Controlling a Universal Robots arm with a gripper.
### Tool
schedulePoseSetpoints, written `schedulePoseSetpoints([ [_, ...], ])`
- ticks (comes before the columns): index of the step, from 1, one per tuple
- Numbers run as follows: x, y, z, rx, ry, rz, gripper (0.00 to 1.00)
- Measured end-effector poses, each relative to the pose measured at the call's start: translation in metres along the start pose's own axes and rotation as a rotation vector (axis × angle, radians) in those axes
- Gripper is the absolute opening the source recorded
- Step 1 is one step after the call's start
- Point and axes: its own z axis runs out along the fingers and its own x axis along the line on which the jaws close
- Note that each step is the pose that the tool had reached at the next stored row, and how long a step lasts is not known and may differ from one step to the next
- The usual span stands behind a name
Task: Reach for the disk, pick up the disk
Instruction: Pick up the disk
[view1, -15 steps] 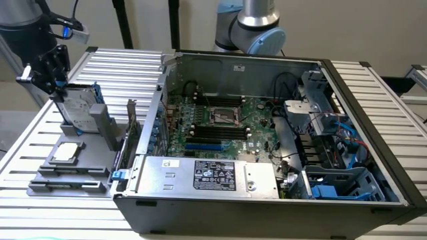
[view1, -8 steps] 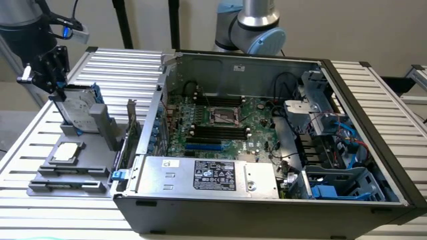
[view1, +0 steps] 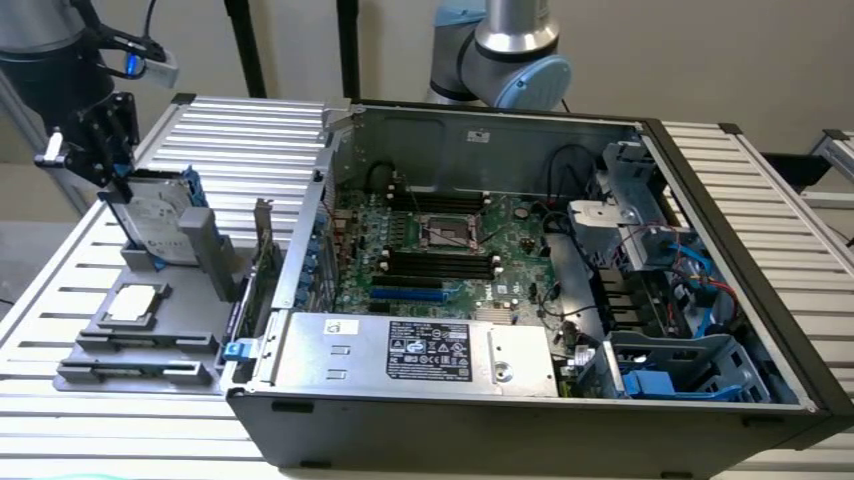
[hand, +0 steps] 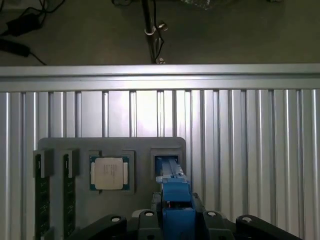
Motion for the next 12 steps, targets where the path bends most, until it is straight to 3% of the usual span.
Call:
schedulePoseSetpoints([
  [5, 0.0, 0.0001, 0.0016, 0.0035, -0.0001, -0.002, 0.33],
  [12, -0.0001, 0.0001, 0.0018, 0.0041, -0.0003, -0.002, 0.33],
])
